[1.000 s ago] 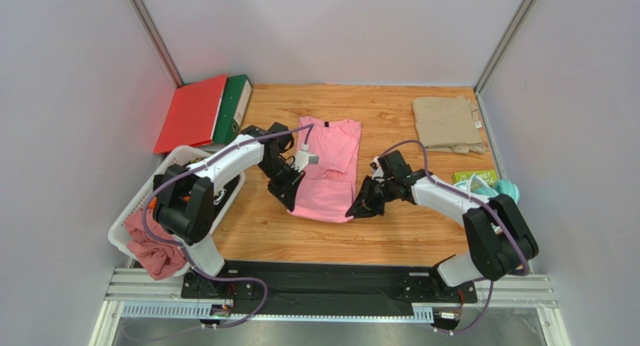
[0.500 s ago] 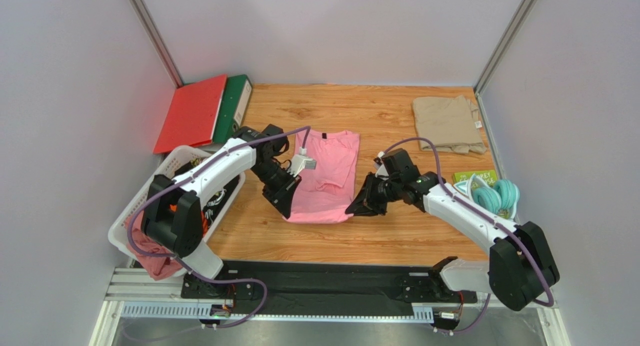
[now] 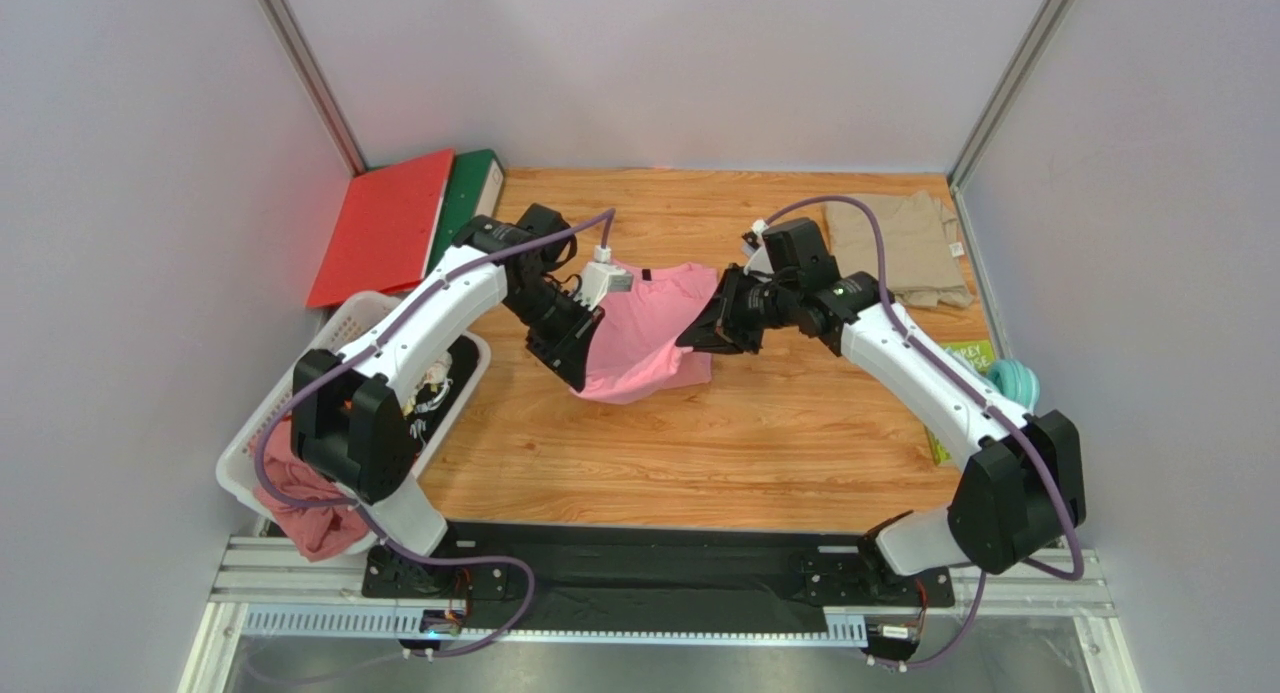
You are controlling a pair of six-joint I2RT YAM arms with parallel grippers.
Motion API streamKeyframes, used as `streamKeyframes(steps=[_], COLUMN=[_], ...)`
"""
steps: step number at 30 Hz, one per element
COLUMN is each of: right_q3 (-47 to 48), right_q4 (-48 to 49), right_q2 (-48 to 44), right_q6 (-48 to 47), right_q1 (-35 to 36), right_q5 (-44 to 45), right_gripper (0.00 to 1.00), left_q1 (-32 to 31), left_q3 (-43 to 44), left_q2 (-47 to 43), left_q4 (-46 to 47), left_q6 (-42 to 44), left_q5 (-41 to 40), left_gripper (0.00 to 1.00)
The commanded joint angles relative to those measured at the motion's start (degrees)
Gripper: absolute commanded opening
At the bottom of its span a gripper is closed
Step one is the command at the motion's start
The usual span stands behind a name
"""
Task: Fold and stack the t-shirts
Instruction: Fold the long partially folded tshirt into a neat square
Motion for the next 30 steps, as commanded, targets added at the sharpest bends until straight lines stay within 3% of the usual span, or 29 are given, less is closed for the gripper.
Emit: streamKeyframes(steps=[1, 12, 19, 30], right_q3=[3.9, 4.87, 4.61, 16.37], right_q4=[-1.01, 0.75, 3.47, 6.2], right_q2=[2.19, 5.97, 10.1, 29.26], right_q6=[-1.55, -1.46, -1.46, -3.22], right_q1=[-0.9, -2.66, -5.03, -10.04], right_q5=[-1.1, -1.89, -3.21, -8.83], right_gripper=[0.08, 0.08, 0.08, 0.06], left_q1=[1.93, 5.71, 5.71, 5.71], left_q3=[3.9, 23.31, 27.29, 35.19], left_q2=[2.65, 18.2, 21.2, 29.72], left_q4=[0.59, -3.36, -3.19, -3.54], left_q6=[-2.52, -2.88, -3.58, -4.11], left_q5=[-2.6, -6.12, -6.38, -8.58], left_gripper=[0.04, 0.04, 0.04, 0.04])
